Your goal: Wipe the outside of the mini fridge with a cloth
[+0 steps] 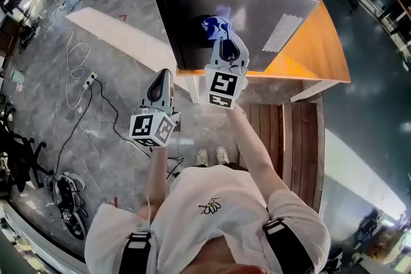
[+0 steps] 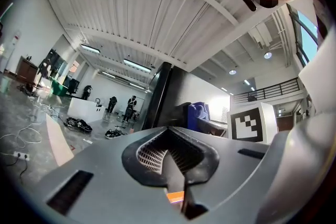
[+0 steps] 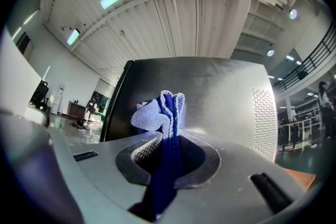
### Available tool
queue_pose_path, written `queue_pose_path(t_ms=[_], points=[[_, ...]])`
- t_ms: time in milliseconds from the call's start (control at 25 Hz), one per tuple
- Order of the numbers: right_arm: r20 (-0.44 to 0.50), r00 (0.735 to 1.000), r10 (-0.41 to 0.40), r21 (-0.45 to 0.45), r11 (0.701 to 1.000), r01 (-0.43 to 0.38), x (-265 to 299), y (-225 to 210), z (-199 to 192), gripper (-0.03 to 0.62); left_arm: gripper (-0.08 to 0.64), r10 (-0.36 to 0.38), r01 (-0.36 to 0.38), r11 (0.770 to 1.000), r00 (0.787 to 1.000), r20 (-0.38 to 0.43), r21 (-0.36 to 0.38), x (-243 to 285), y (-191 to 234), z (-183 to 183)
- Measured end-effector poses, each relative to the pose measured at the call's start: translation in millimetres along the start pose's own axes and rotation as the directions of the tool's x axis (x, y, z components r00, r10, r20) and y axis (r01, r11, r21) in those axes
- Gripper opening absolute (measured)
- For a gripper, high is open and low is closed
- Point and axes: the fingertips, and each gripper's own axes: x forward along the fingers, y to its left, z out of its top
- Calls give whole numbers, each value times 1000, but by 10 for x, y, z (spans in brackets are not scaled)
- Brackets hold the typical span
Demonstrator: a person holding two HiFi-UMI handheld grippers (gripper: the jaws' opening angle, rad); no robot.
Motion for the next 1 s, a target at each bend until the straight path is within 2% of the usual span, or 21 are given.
queue_pose_path(t_ms=[160, 360, 720, 1000], points=[[-9, 998, -66, -28, 997, 66, -108, -407, -43, 62, 5, -42, 42, 999, 999, -4, 5, 80, -189, -12], [-19, 990, -136, -47, 990, 135, -186, -809, -108, 62, 5, -60, 60, 998, 998, -16, 5, 130, -303, -74], [-57, 955, -290, -43, 957, 288, -339, -1575, -251, 62, 5, -71, 71, 997, 997, -17, 13, 140, -358, -84], [-81, 934, -349, -52, 937, 346, -416, -1912, -306, 63, 5, -77, 78, 997, 997, -27, 10, 128, -423, -119]])
